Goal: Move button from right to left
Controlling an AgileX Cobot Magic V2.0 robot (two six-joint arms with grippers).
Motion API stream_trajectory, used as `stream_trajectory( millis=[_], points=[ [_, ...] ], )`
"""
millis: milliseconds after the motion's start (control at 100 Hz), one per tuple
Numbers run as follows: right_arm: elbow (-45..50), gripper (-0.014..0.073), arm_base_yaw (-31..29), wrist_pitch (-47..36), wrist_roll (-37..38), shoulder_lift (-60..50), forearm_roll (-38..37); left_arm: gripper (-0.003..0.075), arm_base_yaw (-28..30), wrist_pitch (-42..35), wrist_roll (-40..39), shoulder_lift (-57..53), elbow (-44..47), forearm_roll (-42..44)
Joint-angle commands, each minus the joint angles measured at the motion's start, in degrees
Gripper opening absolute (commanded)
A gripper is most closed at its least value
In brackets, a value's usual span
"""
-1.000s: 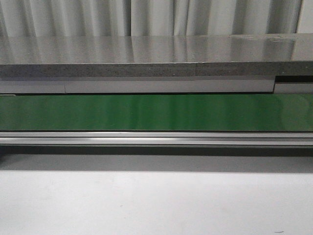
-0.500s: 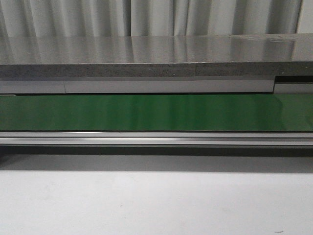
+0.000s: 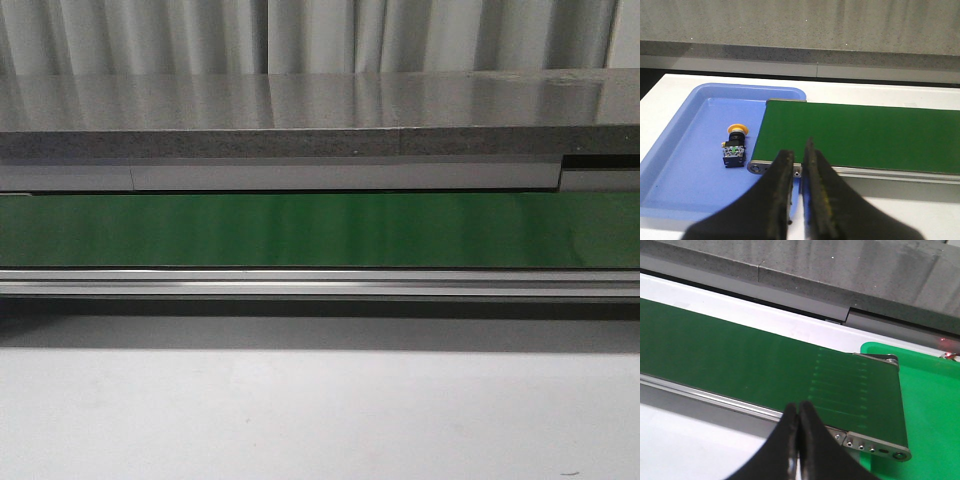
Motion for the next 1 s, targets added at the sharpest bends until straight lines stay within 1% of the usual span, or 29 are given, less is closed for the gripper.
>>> stream_trajectory(
  millis=[0,80,780,830,990],
  points=[
    [-1.5,-0.0068,0.0,-4.0,-0.4,0.3,1.1,0.0005,-0.4,-3.8,-0.2,0.5,-1.4,-0.8],
    [-1.5,-0.0068,0.0,-4.0,-0.4,0.3,1.1,0.0005,-0.4,-2.8,-0.2,0.5,-1.3,-1.3],
    [-1.5,-0.0068,0.0,-4.0,-0.4,0.3,1.1,0.0005,-0.4,-3.1,-0.2,0.5,-1.3,-1.3],
    [-1.5,-0.0068,0.0,-4.0,-0.4,0.3,1.1,0.0005,-0.3,-5.1,-0.2,0.4,-0.8,-1.0],
    [-1.5,-0.0068,0.0,-4.0,-0.4,0.3,1.1,0.0005,-0.4,-15.8,-0.2,-1.5,3.8,-0.8]
  ],
)
